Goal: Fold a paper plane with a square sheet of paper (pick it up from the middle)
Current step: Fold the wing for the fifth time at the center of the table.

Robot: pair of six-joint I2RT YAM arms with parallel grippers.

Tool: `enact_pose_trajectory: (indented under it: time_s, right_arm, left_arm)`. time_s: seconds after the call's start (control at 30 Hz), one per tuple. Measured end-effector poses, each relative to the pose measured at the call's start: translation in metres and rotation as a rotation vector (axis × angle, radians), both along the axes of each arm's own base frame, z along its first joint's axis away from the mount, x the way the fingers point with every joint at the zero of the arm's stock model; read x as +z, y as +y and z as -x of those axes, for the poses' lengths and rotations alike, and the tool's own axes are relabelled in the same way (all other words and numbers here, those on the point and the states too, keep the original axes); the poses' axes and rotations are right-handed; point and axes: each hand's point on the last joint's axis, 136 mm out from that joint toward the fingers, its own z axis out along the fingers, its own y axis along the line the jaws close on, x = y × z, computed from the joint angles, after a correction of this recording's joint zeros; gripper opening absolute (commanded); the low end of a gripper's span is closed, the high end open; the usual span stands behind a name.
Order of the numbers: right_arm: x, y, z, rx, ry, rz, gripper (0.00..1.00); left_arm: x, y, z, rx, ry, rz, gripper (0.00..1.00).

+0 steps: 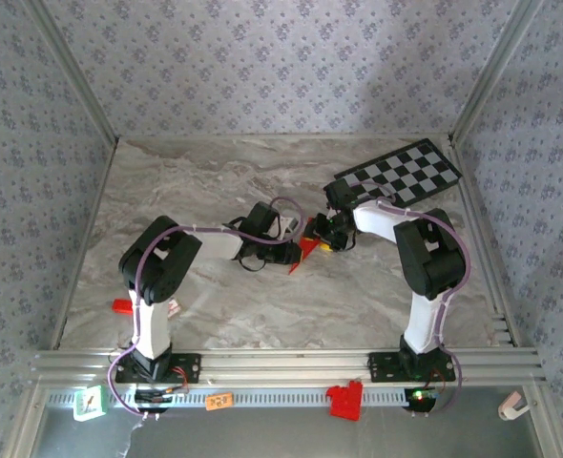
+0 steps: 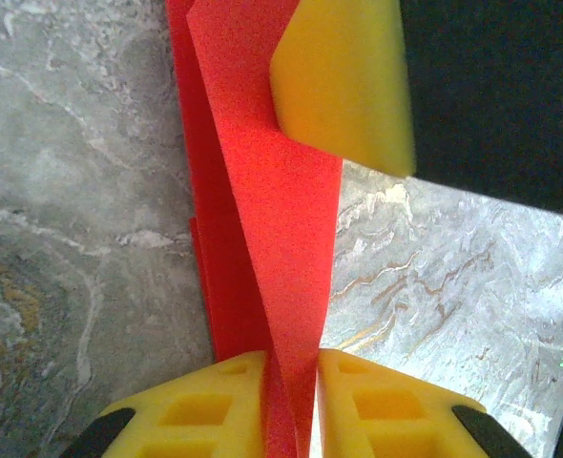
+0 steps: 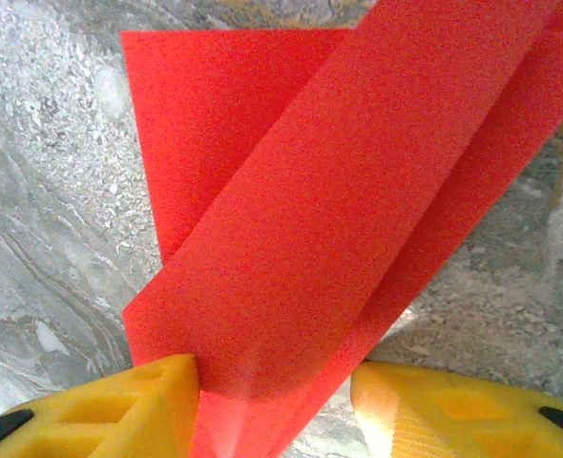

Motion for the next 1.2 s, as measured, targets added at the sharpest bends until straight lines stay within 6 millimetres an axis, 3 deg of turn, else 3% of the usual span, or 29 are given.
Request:
enact_pose_trajectory:
  time_s: [0.23,0.63,1.2]
  right_arm:
    - [-0.001,-0.001,0.0,-0.001,0.0,0.003,0.5]
    - [-0.004,-0.002,0.001,-0.003,0.004,0.011,0.49]
    - [-0.005,-0.002,0.001,-0.003,0.006,0.012,0.49]
  left_arm:
    - [0.0,-0.001,0.001,-0.008,0.012,0.006,0.2]
    - [0.005,-0.003,0.0,0.007,0.051,0.037,0.31]
    - [0.001,0.002,-0.01,0.08,0.139,0.063,0.21]
